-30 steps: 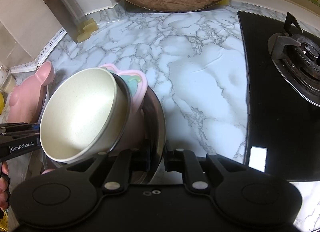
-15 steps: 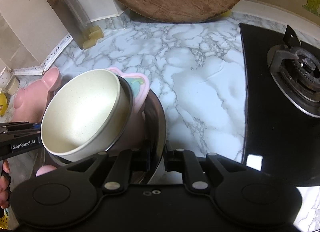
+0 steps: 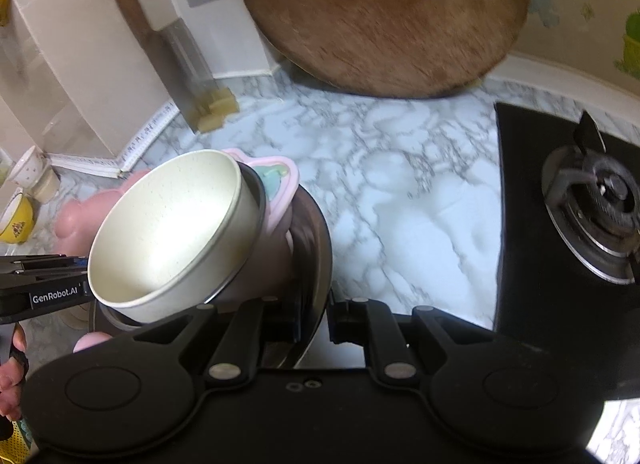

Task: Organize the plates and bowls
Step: 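Lift the nested steel bowl, pot and cream bowl and carry toward the plate stack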

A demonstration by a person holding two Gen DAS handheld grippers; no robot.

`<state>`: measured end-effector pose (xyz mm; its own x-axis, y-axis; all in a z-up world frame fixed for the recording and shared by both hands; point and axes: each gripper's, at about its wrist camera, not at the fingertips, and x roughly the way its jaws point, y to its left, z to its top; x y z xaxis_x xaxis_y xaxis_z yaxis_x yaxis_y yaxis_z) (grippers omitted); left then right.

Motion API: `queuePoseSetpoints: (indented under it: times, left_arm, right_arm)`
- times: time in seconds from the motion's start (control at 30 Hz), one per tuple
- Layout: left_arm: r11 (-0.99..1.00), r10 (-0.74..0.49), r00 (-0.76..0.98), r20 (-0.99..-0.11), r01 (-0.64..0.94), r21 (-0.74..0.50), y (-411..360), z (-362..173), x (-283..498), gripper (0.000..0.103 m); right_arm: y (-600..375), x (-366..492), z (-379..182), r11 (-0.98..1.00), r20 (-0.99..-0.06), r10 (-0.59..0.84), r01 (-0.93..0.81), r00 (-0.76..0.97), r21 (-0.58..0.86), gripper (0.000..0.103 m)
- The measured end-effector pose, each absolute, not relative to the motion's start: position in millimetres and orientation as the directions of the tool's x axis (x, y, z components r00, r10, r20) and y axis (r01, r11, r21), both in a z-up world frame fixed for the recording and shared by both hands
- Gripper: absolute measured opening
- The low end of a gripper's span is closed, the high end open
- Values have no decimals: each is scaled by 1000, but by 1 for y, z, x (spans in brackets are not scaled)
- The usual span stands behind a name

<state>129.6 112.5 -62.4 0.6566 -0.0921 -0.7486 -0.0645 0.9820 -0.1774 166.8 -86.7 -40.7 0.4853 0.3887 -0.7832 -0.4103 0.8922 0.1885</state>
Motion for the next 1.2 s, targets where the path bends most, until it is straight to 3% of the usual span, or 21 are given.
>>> queuePoseSetpoints:
  times: [0.53,1.2]
  left_arm:
    - [964,44,690,-722,-218,-150,198,-27,102,14]
    - [915,197,648,-736,-391,-99,286,-46,79,14]
  right_arm:
    - [18,182,-2,811,-749,491,-548,444,207,12]
    - [140,183,-29,726,-765,532,-660,363,192,12]
